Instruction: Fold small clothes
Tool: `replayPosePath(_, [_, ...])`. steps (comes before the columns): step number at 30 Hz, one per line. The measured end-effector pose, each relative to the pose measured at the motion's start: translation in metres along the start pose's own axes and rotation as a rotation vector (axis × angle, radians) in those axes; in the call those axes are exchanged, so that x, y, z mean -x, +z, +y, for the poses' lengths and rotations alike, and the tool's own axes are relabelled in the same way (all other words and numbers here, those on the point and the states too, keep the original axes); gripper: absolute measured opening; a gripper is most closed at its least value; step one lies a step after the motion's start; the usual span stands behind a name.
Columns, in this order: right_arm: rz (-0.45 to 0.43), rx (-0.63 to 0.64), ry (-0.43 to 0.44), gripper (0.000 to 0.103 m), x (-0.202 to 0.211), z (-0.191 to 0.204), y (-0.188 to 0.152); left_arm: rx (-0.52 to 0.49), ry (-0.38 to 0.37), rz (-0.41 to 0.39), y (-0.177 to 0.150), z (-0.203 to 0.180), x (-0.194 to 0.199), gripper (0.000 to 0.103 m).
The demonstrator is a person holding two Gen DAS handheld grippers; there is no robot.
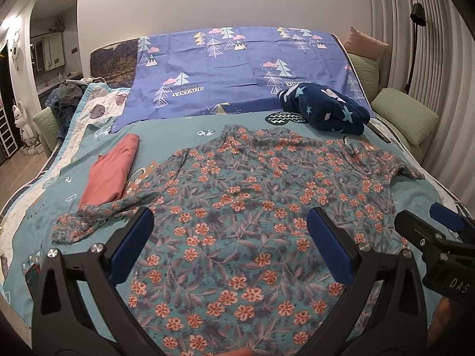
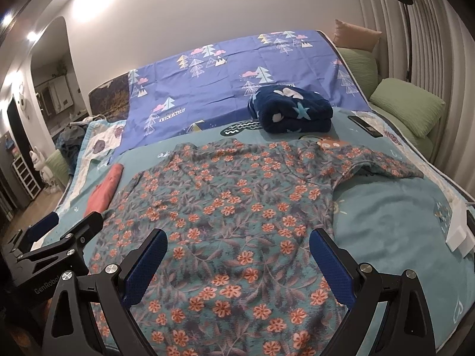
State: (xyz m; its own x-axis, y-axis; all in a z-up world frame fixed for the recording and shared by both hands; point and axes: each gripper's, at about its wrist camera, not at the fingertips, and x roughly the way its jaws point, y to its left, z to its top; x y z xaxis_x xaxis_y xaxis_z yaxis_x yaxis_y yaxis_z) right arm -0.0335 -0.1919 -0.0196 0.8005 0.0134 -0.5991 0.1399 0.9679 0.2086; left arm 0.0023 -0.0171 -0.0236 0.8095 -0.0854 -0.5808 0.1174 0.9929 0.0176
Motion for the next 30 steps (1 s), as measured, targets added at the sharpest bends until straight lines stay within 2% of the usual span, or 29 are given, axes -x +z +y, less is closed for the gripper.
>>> replayPosePath(30, [-0.002,0.012,0.000,0.098,-0.0030,0.0085,0.0055,-0.006,-0.019,0.011,-0.0018,0.0006,-0.0053,0.102])
